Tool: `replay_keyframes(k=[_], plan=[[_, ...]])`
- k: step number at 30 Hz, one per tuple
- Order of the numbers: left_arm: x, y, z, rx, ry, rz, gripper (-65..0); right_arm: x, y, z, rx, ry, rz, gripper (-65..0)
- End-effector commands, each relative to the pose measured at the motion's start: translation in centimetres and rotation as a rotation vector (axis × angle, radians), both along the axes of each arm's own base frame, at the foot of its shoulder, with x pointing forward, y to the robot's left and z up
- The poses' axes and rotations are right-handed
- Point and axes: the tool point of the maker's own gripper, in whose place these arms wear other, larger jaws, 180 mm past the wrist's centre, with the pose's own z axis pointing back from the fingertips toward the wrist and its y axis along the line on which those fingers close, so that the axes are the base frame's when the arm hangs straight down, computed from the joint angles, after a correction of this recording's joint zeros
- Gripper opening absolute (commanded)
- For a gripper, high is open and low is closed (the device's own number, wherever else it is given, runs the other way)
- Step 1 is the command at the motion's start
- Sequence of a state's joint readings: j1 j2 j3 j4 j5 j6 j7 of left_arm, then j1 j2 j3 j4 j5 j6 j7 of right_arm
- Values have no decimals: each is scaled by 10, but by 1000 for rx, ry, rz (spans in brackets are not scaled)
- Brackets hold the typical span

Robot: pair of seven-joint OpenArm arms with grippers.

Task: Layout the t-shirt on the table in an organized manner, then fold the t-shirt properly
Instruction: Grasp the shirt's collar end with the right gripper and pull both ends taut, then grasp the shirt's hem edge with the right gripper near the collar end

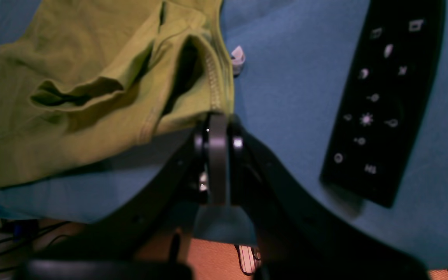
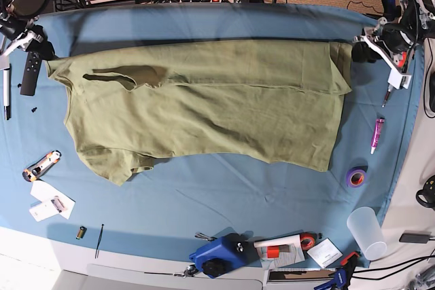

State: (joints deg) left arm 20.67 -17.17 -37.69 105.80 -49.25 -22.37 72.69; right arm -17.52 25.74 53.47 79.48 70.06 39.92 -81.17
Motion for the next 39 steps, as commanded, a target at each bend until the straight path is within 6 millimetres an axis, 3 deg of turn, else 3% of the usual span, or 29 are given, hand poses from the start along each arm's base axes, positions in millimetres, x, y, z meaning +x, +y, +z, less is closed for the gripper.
replay_keyframes(k=[1, 4, 8, 11, 14, 19, 25, 29, 32, 39], plan=[[4, 4, 8, 13, -27, -7, -460, 11, -10, 23, -25, -72, 5, -640], [4, 8, 12, 32, -33, -2, -460, 16, -17, 36, -44, -93, 13, -640], [10, 20, 31, 77, -97, 24, -460, 25, -28, 65, -57, -168, 23, -638], [15, 30, 49, 118, -158, 48, -460, 30, -32, 76, -70, -187, 37, -536], [19, 37, 63, 147, -205, 67, -460, 29, -34, 74, -87, -168, 37, -406], [20, 38, 66, 152, -219, 71, -460, 22, -39, 62, -122, -108, 25, -396], [36, 40, 83, 143, -342, 107, -460, 29, -44, 73, -139, -136, 25, -397], [50, 42, 99, 136, -449, 136, -460, 54, -47, 98, -145, -246, 7, -397], [62, 34, 98, 170, -449, 82, -460, 81, -43, 115, -156, -313, 20, -397], [98, -12, 81, 289, -425, -63, -460, 138, -30, 98, -373, -196, 127, -397]])
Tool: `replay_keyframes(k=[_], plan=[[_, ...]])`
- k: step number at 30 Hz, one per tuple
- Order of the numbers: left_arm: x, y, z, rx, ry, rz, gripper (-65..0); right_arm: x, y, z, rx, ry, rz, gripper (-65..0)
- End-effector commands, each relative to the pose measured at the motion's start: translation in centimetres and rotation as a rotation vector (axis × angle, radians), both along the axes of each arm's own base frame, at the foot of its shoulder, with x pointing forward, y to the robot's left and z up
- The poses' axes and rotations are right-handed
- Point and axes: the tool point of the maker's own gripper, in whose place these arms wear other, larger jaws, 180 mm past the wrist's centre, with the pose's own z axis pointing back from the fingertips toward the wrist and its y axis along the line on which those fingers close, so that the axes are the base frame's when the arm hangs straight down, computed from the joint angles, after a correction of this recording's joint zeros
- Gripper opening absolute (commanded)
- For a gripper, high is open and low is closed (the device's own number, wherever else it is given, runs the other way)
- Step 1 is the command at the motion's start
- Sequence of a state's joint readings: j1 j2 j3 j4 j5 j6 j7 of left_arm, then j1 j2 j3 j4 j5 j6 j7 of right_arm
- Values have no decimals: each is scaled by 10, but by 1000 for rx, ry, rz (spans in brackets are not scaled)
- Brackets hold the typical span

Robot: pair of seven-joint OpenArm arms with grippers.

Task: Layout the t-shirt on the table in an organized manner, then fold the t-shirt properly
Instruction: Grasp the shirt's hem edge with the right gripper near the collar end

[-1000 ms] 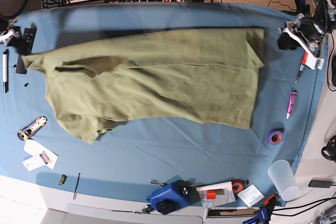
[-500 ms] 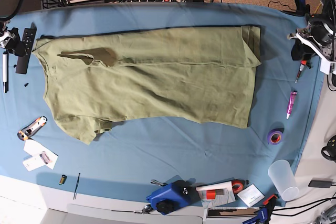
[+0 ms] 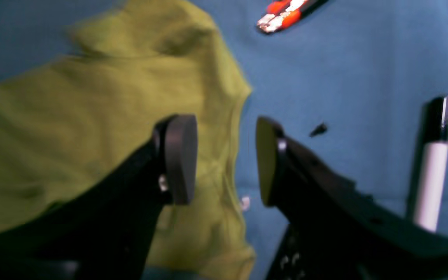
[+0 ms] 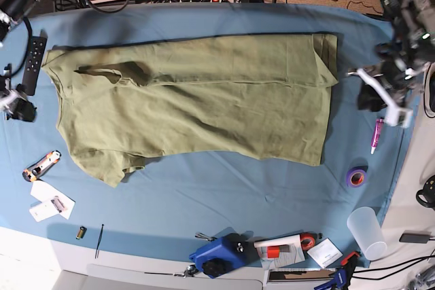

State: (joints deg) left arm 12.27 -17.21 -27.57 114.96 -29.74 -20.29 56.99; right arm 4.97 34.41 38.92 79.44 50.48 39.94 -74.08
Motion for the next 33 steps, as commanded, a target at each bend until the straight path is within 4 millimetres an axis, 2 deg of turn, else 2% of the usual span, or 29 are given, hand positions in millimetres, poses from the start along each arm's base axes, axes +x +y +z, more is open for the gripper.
replay_keyframes(k=[1, 5, 10, 16, 19, 25, 30, 32, 33], plan=[[12, 0, 13, 28, -60, 2, -460, 20, -5, 29, -62, -84, 14, -397], [30, 2, 12, 105, -94, 51, -460, 61, 8, 33, -251, -81, 78, -397], [45, 6, 13, 112, -118, 78, -460, 100, 8, 37, -466, -52, 39, -397], [47, 5, 15, 112, -125, 74, -460, 128, 15, -6, -381, 48, 61, -397], [47, 5, 15, 112, -125, 74, -460, 135, 20, -25, -314, 94, 67, -397], [47, 5, 15, 112, -126, 74, -460, 147, 47, -51, -232, 90, 89, -397], [47, 5, 15, 112, -125, 74, -460, 140, 52, -84, -270, 171, 63, -397], [47, 5, 15, 112, -124, 74, -460, 140, 55, -88, -269, 168, 64, -399], [46, 6, 14, 113, -121, 74, -460, 140, 55, -88, -270, 162, 64, -419]])
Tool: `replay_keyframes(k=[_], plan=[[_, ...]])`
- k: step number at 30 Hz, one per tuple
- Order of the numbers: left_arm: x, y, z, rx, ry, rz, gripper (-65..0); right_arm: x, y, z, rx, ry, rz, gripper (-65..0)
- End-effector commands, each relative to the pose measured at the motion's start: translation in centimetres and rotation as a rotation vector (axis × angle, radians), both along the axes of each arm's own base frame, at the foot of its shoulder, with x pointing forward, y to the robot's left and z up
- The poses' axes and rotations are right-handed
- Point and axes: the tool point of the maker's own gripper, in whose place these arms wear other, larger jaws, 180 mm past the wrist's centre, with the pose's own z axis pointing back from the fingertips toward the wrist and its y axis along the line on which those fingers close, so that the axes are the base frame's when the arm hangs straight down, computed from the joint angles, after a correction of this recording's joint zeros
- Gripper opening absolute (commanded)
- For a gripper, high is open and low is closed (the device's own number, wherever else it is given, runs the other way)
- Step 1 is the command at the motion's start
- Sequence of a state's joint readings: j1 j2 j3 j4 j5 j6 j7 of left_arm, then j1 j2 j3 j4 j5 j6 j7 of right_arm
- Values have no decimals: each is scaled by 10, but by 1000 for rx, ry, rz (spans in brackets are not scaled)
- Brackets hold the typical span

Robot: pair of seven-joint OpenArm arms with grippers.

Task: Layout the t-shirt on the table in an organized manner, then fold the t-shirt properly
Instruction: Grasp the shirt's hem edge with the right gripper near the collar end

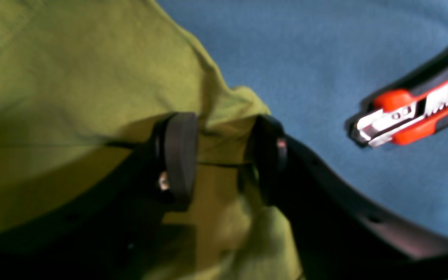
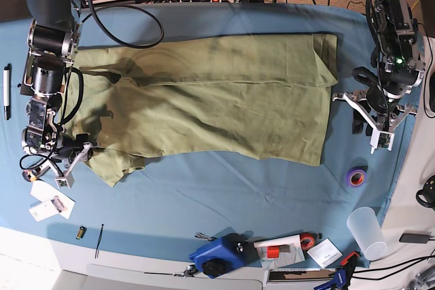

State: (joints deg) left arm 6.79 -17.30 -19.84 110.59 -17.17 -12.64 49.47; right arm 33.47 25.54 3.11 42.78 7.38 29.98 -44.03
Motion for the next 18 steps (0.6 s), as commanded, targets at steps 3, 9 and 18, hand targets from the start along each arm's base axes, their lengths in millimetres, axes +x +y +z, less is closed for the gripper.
replay_keyframes(k=[3, 9, 18], plan=[[7, 1, 14, 8, -47, -7, -460, 12, -8, 20, -10, -42, -8, -581], [7, 1, 14, 8, -48, -7, -460, -5, -13, 15, -32, 77, -42, -650], [7, 1, 14, 8, -48, -7, -460, -11, -14, 68, -113, 20, 1, -650]])
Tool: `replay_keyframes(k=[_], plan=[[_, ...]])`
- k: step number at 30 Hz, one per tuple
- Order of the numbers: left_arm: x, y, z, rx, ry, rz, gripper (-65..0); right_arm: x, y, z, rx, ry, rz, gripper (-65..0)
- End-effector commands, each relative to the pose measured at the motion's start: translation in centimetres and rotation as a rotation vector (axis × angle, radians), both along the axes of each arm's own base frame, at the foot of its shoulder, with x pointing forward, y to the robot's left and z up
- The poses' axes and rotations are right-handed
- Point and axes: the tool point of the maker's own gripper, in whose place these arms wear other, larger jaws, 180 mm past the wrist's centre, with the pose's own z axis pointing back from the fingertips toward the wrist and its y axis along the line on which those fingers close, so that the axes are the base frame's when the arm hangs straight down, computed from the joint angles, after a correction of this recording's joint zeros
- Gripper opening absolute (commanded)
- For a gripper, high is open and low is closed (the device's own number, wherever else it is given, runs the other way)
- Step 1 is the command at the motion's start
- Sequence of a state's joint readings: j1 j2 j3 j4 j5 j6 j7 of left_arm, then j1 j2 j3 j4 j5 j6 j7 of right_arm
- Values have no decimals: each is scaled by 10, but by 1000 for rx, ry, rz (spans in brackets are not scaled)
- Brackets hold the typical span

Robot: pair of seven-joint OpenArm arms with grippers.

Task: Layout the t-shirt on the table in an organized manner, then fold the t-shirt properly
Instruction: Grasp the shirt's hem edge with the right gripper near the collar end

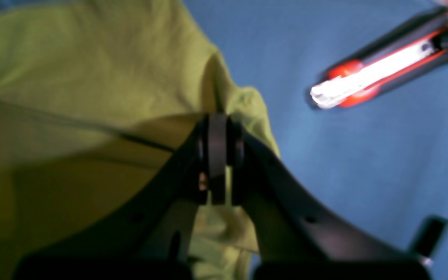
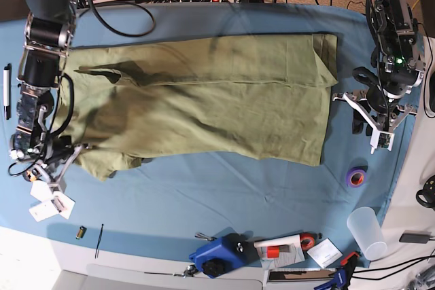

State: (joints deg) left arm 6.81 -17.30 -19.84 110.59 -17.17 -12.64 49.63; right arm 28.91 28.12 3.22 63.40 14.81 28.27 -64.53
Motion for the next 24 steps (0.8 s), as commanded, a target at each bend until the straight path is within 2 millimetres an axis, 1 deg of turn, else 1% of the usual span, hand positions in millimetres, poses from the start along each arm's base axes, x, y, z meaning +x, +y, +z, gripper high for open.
replay_keyframes(k=[1, 3, 5, 7, 11, 13, 16, 22, 24], plan=[[7, 1, 14, 8, -51, -6, -460, 5, -11, 22, -43, -48, -9, -650], [7, 1, 14, 7, -51, -6, -460, -6, -11, 25, -80, -40, -3, -650], [7, 1, 14, 7, -50, -6, -460, -20, -9, 20, -96, -13, 9, -650], [7, 1, 14, 7, -51, -6, -460, -34, -6, 10, -101, 18, 25, -650], [7, 1, 14, 8, -50, -6, -460, -64, 0, -17, -106, 77, 52, -650], [7, 2, 14, 11, -49, -5, -460, -76, 2, -29, -104, 97, 63, -650], [7, 5, 13, 31, -46, 0, -460, -85, 4, -39, -97, 106, 72, -650], [7, 5, 13, 31, -47, 0, -460, -94, 2, -43, -108, 159, 81, -650], [7, 5, 14, 32, -47, 0, -460, -94, 2, -43, -111, 167, 88, -584]])
